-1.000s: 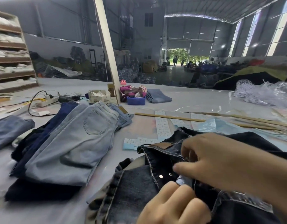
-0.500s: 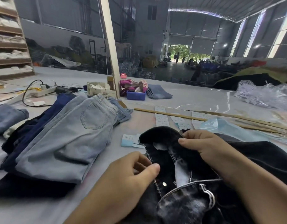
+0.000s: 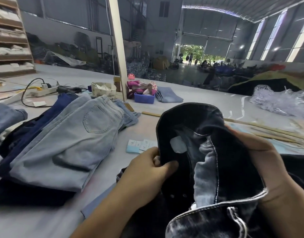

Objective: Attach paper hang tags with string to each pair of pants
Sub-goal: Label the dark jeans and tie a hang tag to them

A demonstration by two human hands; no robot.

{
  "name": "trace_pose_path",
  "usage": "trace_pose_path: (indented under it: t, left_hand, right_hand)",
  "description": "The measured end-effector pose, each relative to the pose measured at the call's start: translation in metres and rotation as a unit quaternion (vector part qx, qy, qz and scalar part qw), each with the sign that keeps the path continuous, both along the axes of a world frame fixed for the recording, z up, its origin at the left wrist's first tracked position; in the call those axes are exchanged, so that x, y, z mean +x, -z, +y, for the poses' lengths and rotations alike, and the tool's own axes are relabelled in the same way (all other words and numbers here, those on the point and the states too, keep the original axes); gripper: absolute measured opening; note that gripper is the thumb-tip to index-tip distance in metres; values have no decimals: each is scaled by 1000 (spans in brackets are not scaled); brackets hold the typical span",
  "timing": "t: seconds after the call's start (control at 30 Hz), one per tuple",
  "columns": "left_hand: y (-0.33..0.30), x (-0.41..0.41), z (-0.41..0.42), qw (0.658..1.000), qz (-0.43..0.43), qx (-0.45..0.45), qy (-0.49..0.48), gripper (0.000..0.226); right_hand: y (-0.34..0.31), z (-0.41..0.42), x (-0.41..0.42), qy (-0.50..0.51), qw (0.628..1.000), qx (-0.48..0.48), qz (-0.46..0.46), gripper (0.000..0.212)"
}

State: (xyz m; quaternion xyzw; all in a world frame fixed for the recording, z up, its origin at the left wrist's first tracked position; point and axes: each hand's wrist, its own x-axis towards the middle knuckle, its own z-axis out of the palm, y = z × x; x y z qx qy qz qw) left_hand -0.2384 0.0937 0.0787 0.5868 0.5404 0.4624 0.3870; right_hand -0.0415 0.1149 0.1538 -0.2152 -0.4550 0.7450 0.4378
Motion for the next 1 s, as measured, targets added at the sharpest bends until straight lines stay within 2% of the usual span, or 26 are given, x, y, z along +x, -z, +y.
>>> trace_pose_path:
  t: [0.1, 0.17, 0.23, 0.3, 0.37, 0.43, 0.47, 0.5, 0.57, 0.6, 0.63, 0.67, 0.7, 0.73, 0.8, 0.83, 0.87, 0.93, 1.0]
  left_hand:
    - [-8, 8, 7, 995, -69, 58, 48, 19]
    - [-10, 11, 9, 986, -145, 37, 68, 23]
    - [-8, 10, 9, 976, -207, 24, 59, 23]
    - [-5, 8, 4, 967, -244, 35, 56, 22]
    - [-3, 9, -4, 952, -293, 52, 69, 22]
    - [-3, 11, -14, 930, -352, 66, 80, 21]
    - [-4, 12, -18, 919, -378, 80, 83, 22]
    - [-5, 13, -20, 909, -396, 98, 89, 24]
    - [-9, 15, -25, 901, -403, 121, 110, 27]
    - [-13, 17, -27, 902, -393, 129, 123, 27]
    - [-14, 20, -27, 905, -379, 139, 135, 27]
    - [-15, 23, -28, 910, -359, 151, 141, 27]
    - [-15, 25, -28, 918, -333, 165, 135, 27]
    - [-15, 27, -28, 926, -311, 177, 124, 26]
    - [-12, 30, -27, 934, -291, 179, 110, 25]
    - [-10, 30, -27, 938, -279, 173, 108, 27]
    - [-8, 29, -26, 945, -262, 165, 108, 31]
    - [-2, 27, -24, 958, -219, 149, 109, 37]
    - [4, 25, -22, 962, -205, 145, 107, 36]
  right_hand:
    - [0, 0, 2, -58, 998, 5, 13, 41]
    - [0, 1, 3, -110, 994, 18, 22, 31]
    - [1, 3, 1, -120, 992, 21, 20, 31]
    - [4, 5, -4, -50, 998, 36, -32, 27]
    - [8, 6, -10, 85, 980, 84, -159, 13]
    - [13, 8, -11, 195, 922, 154, -298, 16]
    - [15, 8, -10, 248, 875, 198, -365, 15]
    - [15, 8, -7, 306, 815, 246, -425, 13]
    - [16, 8, -4, 402, 657, 357, -529, 26]
    - [15, 4, -6, 420, 596, 412, -546, 32]
    - [12, -1, -10, 418, 570, 463, -535, 33]
    - [12, -5, -12, 399, 568, 510, -509, 31]
    - [11, -10, -14, 359, 597, 538, -474, 27]
    - [9, -15, -14, 295, 662, 532, -438, 25]
    - [4, -22, -10, 145, 804, 455, -354, 13]
    - [2, -24, -7, 87, 844, 411, -335, 18]
    - [2, -25, -5, 57, 850, 389, -350, 33]
    - [5, -25, -6, 56, 821, 386, -417, 56]
    - [6, -25, -10, 68, 812, 372, -444, 55]
